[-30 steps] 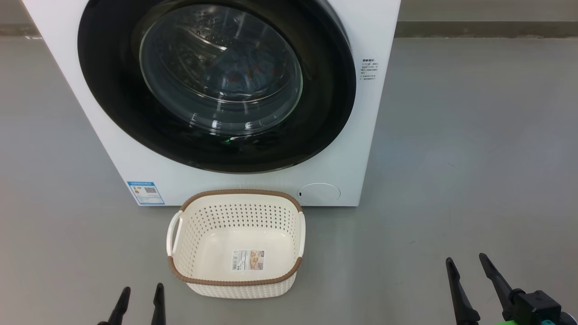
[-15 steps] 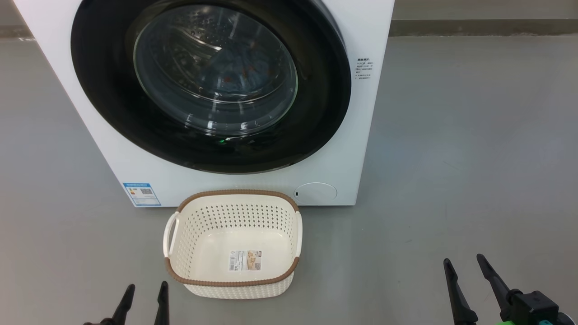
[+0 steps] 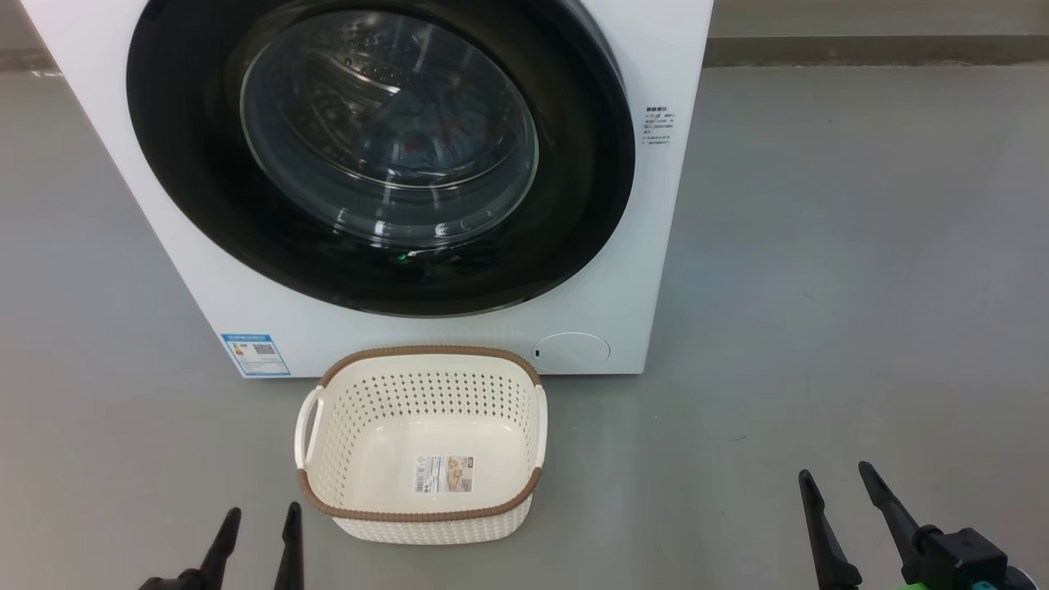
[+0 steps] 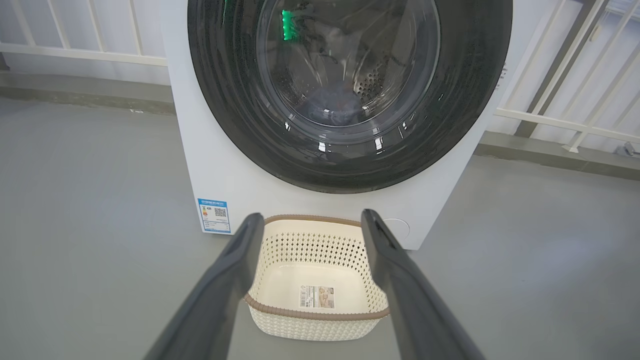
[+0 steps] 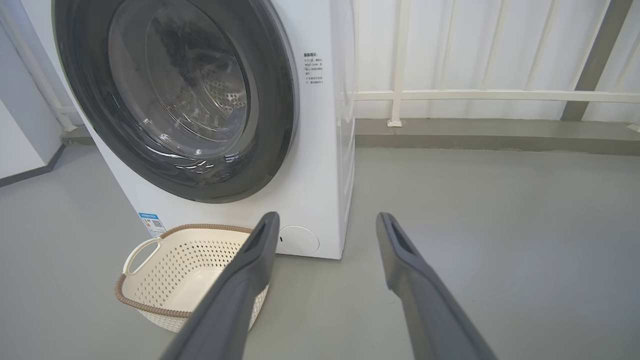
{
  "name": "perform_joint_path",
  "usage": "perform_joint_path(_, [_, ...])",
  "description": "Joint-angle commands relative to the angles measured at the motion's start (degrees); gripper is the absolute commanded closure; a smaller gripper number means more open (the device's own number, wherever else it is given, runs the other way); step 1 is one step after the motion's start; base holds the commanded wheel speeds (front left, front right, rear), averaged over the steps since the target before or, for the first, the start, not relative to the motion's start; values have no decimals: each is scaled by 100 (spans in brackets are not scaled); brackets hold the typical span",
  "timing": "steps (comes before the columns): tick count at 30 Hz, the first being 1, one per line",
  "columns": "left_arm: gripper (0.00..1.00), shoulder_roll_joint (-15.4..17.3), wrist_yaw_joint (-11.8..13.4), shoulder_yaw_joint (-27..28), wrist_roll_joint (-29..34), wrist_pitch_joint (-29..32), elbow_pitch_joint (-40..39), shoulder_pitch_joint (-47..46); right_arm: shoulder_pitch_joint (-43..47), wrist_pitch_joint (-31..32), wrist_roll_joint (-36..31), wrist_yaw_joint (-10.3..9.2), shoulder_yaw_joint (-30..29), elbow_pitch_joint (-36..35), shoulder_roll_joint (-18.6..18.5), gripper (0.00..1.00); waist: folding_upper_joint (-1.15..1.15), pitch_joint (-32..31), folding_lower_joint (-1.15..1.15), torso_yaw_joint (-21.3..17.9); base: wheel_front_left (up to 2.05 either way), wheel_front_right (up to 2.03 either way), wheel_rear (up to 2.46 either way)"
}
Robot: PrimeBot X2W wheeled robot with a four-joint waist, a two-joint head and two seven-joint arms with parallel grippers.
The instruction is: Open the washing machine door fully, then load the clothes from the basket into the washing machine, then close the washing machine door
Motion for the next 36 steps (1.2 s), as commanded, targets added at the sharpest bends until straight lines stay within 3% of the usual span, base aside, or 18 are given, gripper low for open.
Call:
perform_joint_path(1, [0,117,-17,198,-11,-46,-115,-276,-118,-27,-40,-32,130,-119,-37,0,0,1,0,-1,0,0,0])
perform_joint_path(13, [0,119,-17,259,-15,-46,-136,-271,-108,-27,-41,-32,117,-127,-34,0,0,2,0,11,0,0,0])
perform_joint_path(14, [100,3,0,51,-3,3,9,4,-1,0,4,1,3,19,5,100,0,2,0,10,0,0,0])
perform_joint_path(25, [100,-91,-1,59,-439,161,190,117,-56,146,501,0,-4,353,56,100,0,-5,13,-28,0,0,0])
perform_joint_path(29, [100,-90,-2,91,-682,226,170,89,-90,207,777,-1,-4,360,53,100,0,10,1,-49,0,0,0])
perform_joint_path(36, [100,-90,-3,155,-1168,357,130,26,-163,337,1328,-3,-12,372,48,100,0,22,0,-90,0,0,0])
